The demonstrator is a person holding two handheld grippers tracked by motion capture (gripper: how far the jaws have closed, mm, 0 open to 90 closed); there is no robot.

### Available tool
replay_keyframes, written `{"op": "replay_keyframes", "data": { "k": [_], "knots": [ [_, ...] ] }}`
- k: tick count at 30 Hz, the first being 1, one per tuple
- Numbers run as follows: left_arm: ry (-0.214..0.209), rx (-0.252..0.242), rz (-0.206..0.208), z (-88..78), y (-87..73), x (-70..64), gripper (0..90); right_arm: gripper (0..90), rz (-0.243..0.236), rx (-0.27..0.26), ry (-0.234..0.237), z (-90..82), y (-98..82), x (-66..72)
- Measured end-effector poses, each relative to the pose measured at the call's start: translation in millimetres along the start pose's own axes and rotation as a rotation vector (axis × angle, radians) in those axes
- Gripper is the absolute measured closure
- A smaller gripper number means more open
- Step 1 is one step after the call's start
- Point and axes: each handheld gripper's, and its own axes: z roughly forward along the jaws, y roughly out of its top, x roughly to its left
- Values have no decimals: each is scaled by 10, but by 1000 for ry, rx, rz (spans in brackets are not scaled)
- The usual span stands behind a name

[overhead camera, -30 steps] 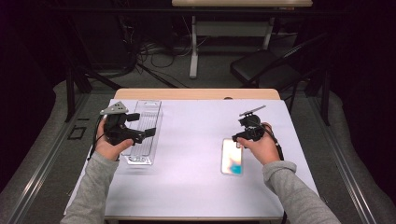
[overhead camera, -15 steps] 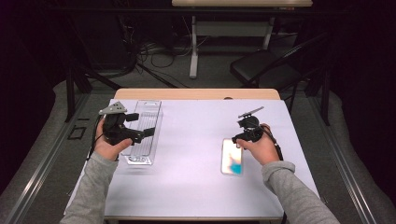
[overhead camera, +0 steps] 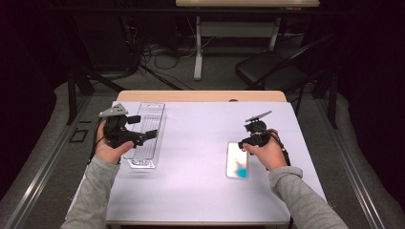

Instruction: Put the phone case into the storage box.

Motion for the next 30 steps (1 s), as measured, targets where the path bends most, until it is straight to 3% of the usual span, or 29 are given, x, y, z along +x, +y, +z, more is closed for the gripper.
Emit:
{"op": "replay_keyframes", "data": {
  "k": [7, 16, 19, 23, 24, 25, 30],
  "knots": [
    [1, -3, -5, -2, -5, 7, 9, 483, 56, 42, -6, 11, -35, 3],
    [1, -2, -8, -8, -11, 20, 16, 548, 65, 85, -11, 32, -53, 20],
    [0, -3, -10, -12, -12, 23, 18, 557, 82, 111, 10, 51, -54, 12],
    [1, -1, -12, -14, -14, 27, 19, 556, 83, 142, -5, 73, -60, 19],
    [3, 0, -10, -15, -13, 29, 19, 556, 93, 159, -13, 75, -61, 17],
    [2, 0, -11, -15, -14, 30, 19, 555, 120, 127, 7, 101, -79, 14],
    [0, -4, -13, -12, -18, 37, 23, 576, 181, 187, -18, 129, -103, 6]
  ]
}}
